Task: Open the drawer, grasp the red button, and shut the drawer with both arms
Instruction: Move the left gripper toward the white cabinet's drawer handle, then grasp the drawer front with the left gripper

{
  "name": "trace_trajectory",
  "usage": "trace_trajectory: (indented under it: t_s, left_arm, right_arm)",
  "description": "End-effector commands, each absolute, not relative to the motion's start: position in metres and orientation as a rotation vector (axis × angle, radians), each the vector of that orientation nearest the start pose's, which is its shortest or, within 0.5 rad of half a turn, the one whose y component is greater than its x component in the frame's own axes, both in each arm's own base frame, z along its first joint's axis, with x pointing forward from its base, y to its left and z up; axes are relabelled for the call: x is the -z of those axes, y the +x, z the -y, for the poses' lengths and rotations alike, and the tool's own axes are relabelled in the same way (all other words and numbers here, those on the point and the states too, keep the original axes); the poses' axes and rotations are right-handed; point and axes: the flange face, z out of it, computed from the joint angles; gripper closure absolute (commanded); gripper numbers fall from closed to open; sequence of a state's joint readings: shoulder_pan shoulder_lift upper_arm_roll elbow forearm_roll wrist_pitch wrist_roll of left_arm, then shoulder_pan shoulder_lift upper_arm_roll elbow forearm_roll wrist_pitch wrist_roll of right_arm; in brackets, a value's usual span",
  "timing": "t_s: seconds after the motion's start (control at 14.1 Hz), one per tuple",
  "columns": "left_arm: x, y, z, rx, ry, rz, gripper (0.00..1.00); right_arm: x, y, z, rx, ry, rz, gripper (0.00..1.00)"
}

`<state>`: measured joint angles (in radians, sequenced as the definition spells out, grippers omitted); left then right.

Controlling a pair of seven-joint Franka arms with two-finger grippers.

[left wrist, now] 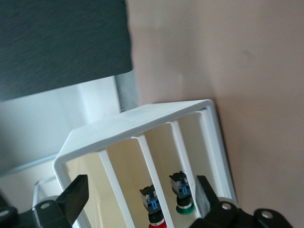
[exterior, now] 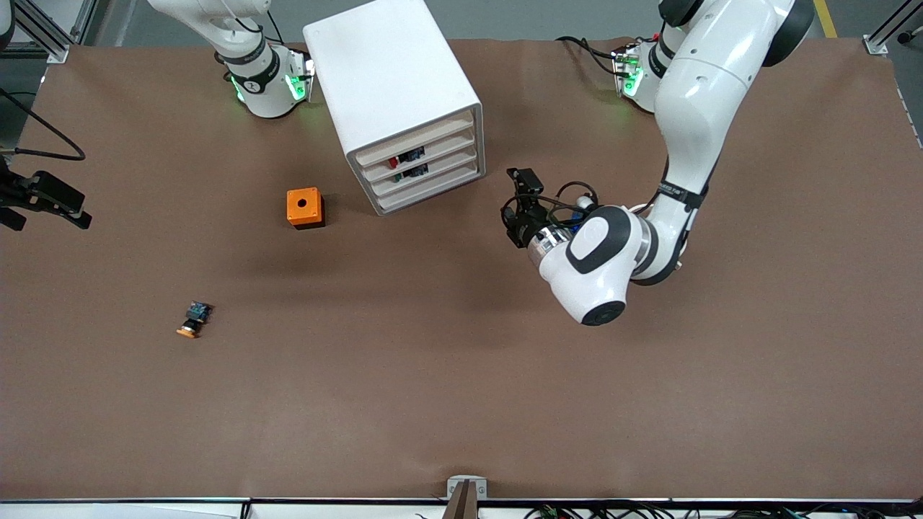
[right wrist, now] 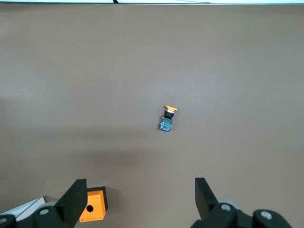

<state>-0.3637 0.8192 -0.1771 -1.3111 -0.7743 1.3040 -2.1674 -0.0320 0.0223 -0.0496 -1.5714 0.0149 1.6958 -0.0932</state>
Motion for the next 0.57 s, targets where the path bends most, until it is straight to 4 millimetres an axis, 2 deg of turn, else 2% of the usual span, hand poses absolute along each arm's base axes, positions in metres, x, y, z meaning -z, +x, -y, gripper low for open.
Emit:
trace_trajectory:
  t_s: [0.0, 0.14, 0.21, 0.35, 0.5]
  left_arm:
    - [-0.230, 0.525, 0.409, -1.399, -1.200, 1.677, 0.02]
    - [-0.218, 0.511, 0.421, -1.408, -1.154, 1.640, 0.04]
    - [-0.212, 0.505, 0.427, -1.408, -1.148, 1.622, 0.09]
    - [-0.201, 0.488, 0.442, -1.401, -1.125, 1.578, 0.28]
    - [-0.198, 0.475, 0.455, -1.388, -1.134, 1.552, 0.40]
  right_arm:
    - [-0.627, 0.572, 0.045, 0.171, -3.144, 0.026, 0.00]
    - [-0.627, 0.572, 0.045, 0.171, -3.144, 0.026, 0.00]
    - [-0.627, 0.572, 0.046, 0.171, -3.145, 0.024, 0.00]
    - [-0.626, 0.573, 0.045, 0.169, -3.145, 0.026, 0.00]
    - [-0.627, 0.572, 0.043, 0.169, -3.141, 0.019, 0.00]
